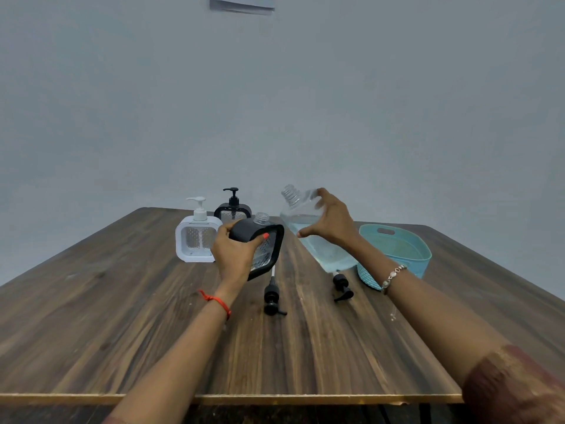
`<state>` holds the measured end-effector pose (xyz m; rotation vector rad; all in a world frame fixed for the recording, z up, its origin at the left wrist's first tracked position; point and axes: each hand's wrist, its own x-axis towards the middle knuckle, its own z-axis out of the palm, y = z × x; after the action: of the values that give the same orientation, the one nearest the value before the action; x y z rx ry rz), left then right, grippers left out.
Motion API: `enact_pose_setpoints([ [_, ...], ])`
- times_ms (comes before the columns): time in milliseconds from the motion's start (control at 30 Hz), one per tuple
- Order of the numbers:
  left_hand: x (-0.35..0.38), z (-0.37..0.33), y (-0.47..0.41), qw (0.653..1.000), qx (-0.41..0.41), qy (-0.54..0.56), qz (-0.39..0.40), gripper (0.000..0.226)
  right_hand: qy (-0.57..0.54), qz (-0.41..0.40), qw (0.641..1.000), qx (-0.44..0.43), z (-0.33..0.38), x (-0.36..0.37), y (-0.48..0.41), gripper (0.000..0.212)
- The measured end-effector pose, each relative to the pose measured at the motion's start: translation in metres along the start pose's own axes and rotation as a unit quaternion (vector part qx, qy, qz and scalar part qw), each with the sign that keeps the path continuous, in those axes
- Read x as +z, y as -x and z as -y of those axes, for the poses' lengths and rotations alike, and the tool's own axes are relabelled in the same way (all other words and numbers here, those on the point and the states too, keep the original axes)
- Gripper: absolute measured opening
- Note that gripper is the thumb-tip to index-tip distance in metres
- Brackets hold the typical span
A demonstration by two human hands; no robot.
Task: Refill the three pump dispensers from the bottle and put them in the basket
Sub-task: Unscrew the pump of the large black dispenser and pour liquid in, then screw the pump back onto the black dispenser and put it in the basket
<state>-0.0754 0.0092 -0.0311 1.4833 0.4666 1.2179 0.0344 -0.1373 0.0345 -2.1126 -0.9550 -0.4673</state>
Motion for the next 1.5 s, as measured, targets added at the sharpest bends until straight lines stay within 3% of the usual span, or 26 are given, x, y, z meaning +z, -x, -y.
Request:
enact_pose_setpoints([
  [133, -0.005, 0.005, -0.005, 1.0, -0.011, 0.002, -0.002, 0.059, -0.142, -0.025, 0.987, 0.068, -0.012, 0.007, 0.0, 0.075],
  [333, -0.017, 0.014, -0.018, 1.0, -0.017, 0.007, -0.011, 0.058, -0.297, 0.001, 0.943, 0.148, -0.037, 0.03, -0.001, 0.084],
  [700, -0.021, 0.02, -0.025, 0.999, -0.029, 0.021, -0.001, 0.052, -0.297, 0.104, 0.941, 0.126, -0.072, 0.049, -0.015, 0.104],
  [767, -0.021, 0.021, -0.026, 0.999, -0.033, 0.021, -0.001, 0.053, -0.301, 0.086, 0.938, 0.146, -0.057, 0.041, -0.013, 0.12],
  [800, -0.021, 0.021, -0.026, 0.999, -0.034, 0.021, 0.0, 0.054, -0.279, 0.037, 0.949, 0.141, -0.048, 0.037, -0.01, 0.12],
  [867, -0.021, 0.021, -0.027, 0.999, -0.035, 0.02, -0.002, 0.055, -0.191, -0.116, 0.974, 0.029, -0.033, 0.031, -0.001, 0.096],
  [933, -0.021, 0.021, -0.029, 0.999, -0.034, 0.018, -0.005, 0.056, -0.068, -0.185, 0.966, -0.167, -0.021, 0.032, 0.011, 0.063],
  [967, -0.022, 0.021, -0.03, 0.999, -0.034, 0.019, -0.006, 0.056, -0.013, -0.151, 0.957, -0.247, -0.015, 0.036, 0.019, 0.053],
  [1033, -0.023, 0.021, -0.031, 0.999, -0.037, 0.022, -0.004, 0.056, 0.076, 0.013, 0.934, -0.349, -0.01, 0.053, 0.036, 0.049],
  [1100, -0.024, 0.021, -0.031, 0.999, -0.042, 0.027, -0.004, 0.055, 0.165, 0.173, 0.895, -0.377, -0.013, 0.074, 0.05, 0.05],
  [1167, -0.024, 0.021, -0.03, 0.998, -0.047, 0.038, -0.001, 0.055, 0.21, 0.245, 0.867, -0.379, -0.024, 0.092, 0.057, 0.047],
  [1267, -0.027, 0.022, -0.029, 0.998, -0.049, 0.049, 0.004, 0.052, 0.222, 0.267, 0.866, -0.359, -0.029, 0.103, 0.06, 0.03],
  [1367, -0.03, 0.023, -0.03, 0.997, -0.053, 0.058, 0.008, 0.051, 0.193, 0.26, 0.881, -0.346, -0.025, 0.099, 0.058, 0.032],
  [1433, -0.032, 0.024, -0.032, 0.996, -0.057, 0.064, 0.014, 0.053, 0.098, 0.25, 0.911, -0.312, -0.015, 0.087, 0.055, 0.036],
  [1500, -0.033, 0.021, -0.032, 0.996, -0.055, 0.061, 0.021, 0.053, -0.05, 0.194, 0.953, -0.226, 0.0, 0.067, 0.048, 0.03],
])
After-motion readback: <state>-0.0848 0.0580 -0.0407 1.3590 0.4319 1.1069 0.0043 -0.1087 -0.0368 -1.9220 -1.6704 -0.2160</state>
